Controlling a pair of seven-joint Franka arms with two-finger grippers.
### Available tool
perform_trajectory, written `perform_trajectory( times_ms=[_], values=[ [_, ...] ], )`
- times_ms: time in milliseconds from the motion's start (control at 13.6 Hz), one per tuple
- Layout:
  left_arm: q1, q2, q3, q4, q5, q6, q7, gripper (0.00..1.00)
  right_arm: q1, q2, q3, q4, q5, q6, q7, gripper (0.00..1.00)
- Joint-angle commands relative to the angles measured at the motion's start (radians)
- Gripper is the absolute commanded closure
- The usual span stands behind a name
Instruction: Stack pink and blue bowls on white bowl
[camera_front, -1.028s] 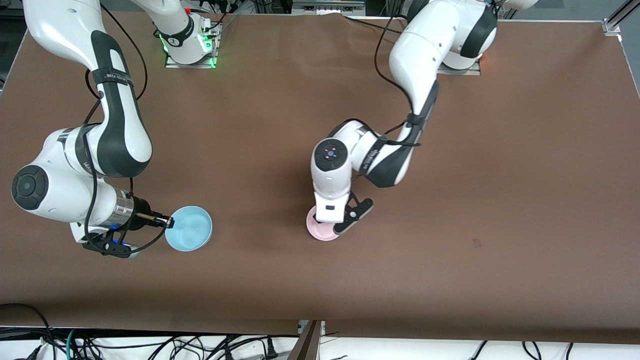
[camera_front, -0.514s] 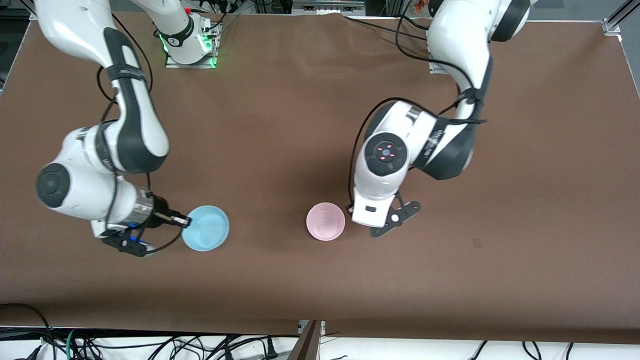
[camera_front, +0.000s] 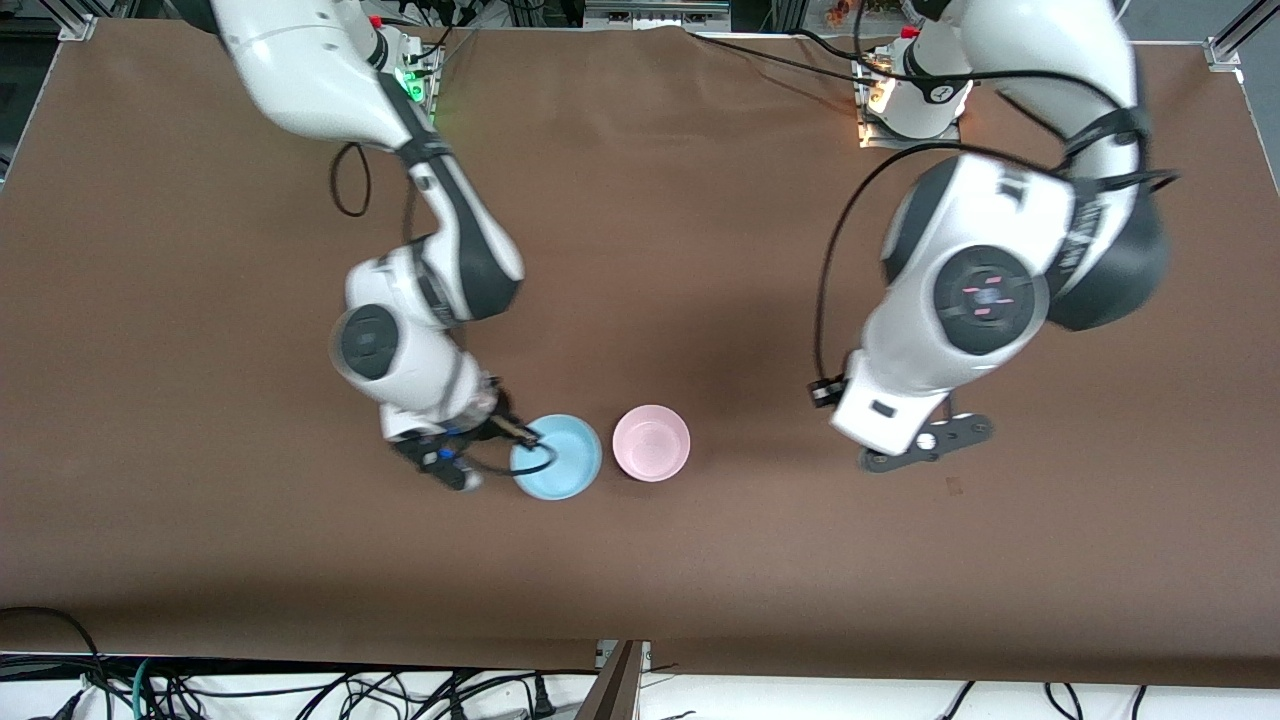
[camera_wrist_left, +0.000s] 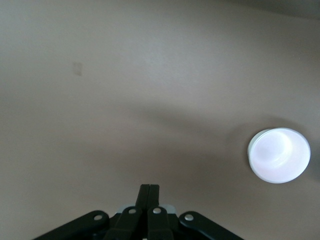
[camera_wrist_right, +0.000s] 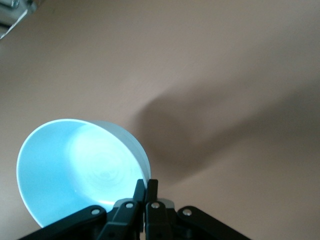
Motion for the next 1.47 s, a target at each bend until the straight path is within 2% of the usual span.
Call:
perform_trajectory(
  times_ms=[0, 147, 440, 661, 807, 954, 1394],
  values=[
    [0.057, -0.065, 0.001, -0.026, -0.012, -0.061, 0.177, 0.92, 0.057, 0.029, -0.013, 0.011, 0.01, 0.074, 0.144, 1.0],
    [0.099, -0.085, 0.004, -0.026, -0.007, -0.084, 0.285, 0.73, 0.074, 0.031, -0.011, 0.011, 0.01, 0.079, 0.187, 1.0],
    [0.139, -0.118, 0.014, -0.027, 0.013, -0.108, 0.417, 0.52, 0.108, 0.052, -0.011, 0.011, 0.012, 0.121, 0.285, 1.0],
    [0.152, -0.119, 0.015, -0.029, 0.048, -0.108, 0.482, 0.21, 0.137, 0.077, -0.011, 0.028, 0.012, 0.159, 0.345, 1.0],
    [0.168, -0.135, 0.017, -0.029, 0.048, -0.107, 0.512, 0.12, 0.155, 0.084, -0.011, 0.034, 0.01, 0.17, 0.372, 1.0],
    [0.183, -0.135, 0.015, -0.03, 0.048, -0.107, 0.546, 0.07, 0.157, 0.083, -0.011, 0.034, 0.009, 0.168, 0.376, 1.0],
    [0.185, -0.135, 0.015, -0.033, 0.05, -0.107, 0.552, 0.06, 0.155, 0.097, -0.015, 0.031, -0.013, 0.167, 0.362, 1.0]
  ],
)
